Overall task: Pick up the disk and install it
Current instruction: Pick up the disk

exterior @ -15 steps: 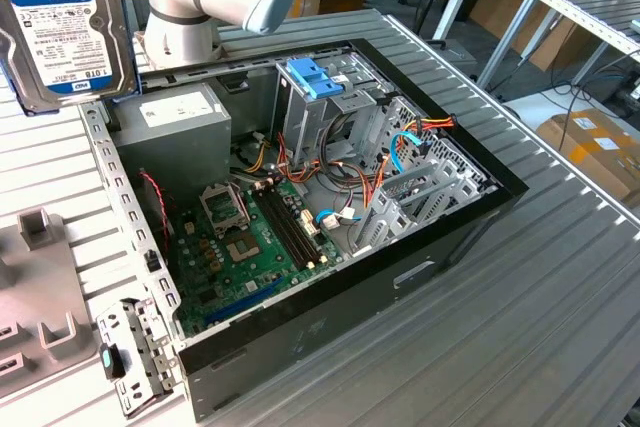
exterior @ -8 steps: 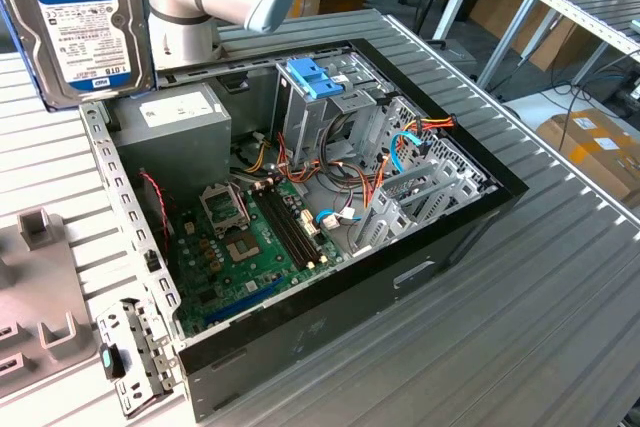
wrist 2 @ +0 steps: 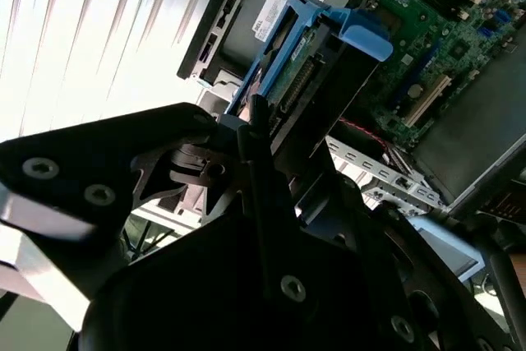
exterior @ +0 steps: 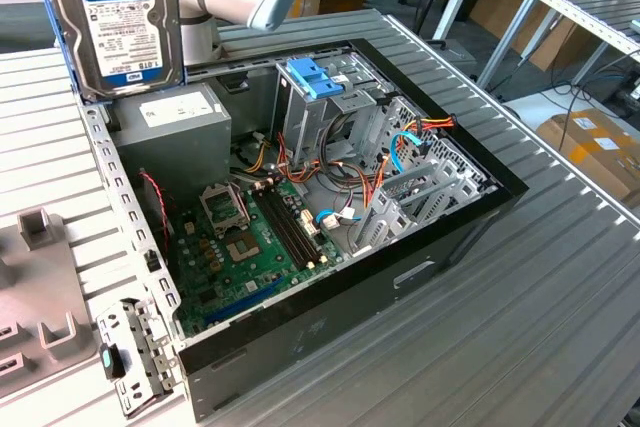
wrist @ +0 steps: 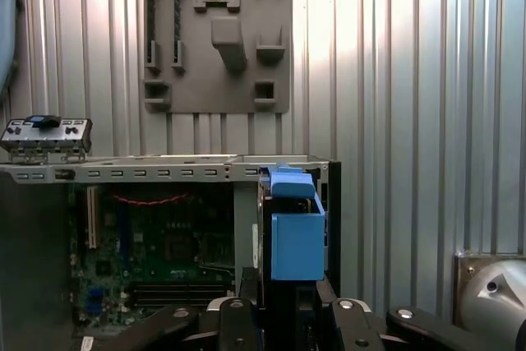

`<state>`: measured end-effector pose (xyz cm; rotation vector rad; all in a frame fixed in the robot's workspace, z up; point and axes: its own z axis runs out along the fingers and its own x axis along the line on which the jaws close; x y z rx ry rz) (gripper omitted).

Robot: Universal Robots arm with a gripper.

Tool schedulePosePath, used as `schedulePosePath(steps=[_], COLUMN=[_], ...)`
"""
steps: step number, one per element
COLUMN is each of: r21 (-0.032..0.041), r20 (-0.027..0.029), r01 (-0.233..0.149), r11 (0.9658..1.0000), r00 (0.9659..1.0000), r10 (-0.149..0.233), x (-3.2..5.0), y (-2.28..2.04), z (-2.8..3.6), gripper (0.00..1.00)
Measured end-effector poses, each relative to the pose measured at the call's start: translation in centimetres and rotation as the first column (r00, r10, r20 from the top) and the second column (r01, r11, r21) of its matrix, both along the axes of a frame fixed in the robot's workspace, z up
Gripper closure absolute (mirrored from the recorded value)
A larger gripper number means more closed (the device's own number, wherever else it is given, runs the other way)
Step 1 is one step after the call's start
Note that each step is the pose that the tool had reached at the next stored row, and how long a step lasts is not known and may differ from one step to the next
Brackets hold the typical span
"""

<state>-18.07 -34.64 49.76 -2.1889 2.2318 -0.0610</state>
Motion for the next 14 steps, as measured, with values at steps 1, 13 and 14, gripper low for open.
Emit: schedulePosePath(steps=[1, 13, 14], r21=[-0.0001, 0.0000, 0.0000], r20=[-0.0001, 0.0000, 0.0000], r01=[0.000, 0.000, 0.000], r11=[1.0000, 1.0000, 1.0000], r00=[1.0000, 1.0000, 1.0000], r10=[0.000, 0.000, 0.000], x=[0.23, 2.82, 3.07], y=[0.00, 0.00, 0.00], z=[0.00, 0.00, 0.00], gripper=[0.65, 0.65, 0.65])
